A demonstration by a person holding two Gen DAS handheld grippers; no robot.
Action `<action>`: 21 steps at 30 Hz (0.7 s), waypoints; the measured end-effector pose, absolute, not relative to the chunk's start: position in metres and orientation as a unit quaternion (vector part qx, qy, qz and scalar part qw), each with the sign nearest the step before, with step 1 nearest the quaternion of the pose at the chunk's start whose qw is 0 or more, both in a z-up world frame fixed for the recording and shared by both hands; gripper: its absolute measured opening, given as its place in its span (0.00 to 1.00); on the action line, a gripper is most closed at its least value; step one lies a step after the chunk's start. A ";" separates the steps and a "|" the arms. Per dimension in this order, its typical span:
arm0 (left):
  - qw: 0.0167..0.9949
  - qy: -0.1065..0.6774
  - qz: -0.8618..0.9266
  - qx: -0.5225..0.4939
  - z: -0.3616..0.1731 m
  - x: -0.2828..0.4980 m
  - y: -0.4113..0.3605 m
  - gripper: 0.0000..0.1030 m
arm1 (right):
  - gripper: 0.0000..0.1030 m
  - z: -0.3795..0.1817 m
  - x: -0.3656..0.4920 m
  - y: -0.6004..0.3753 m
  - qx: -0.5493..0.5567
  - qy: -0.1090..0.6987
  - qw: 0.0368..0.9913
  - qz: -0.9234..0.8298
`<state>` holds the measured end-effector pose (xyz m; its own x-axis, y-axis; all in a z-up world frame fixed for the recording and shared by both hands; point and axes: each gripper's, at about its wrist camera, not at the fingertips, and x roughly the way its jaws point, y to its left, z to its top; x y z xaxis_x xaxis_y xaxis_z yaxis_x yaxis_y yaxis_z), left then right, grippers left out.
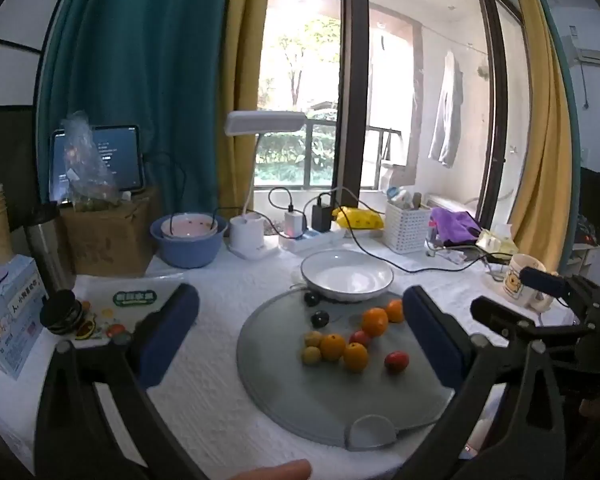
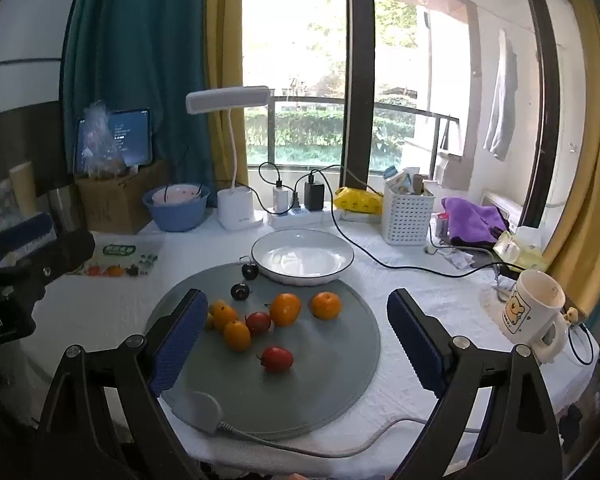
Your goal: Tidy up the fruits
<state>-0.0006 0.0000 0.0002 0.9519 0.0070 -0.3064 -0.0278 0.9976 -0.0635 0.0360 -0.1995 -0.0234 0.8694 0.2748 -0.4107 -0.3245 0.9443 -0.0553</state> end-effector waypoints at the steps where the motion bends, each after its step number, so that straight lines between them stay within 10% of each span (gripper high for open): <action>1: 0.988 0.153 0.008 -0.034 0.000 -0.001 0.000 1.00 | 0.91 -0.024 0.036 -0.200 -0.060 0.204 0.965 0.156; 21: 0.984 0.174 -0.004 -0.032 0.003 0.000 -0.006 0.99 | 0.91 -0.017 0.031 -0.205 -0.056 0.199 0.967 0.151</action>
<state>-0.0002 -0.0056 0.0032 0.9394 -0.0196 -0.3423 -0.0026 0.9979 -0.0641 0.0311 -0.2049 -0.0169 0.8756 0.2697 -0.4008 -0.3143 0.9481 -0.0486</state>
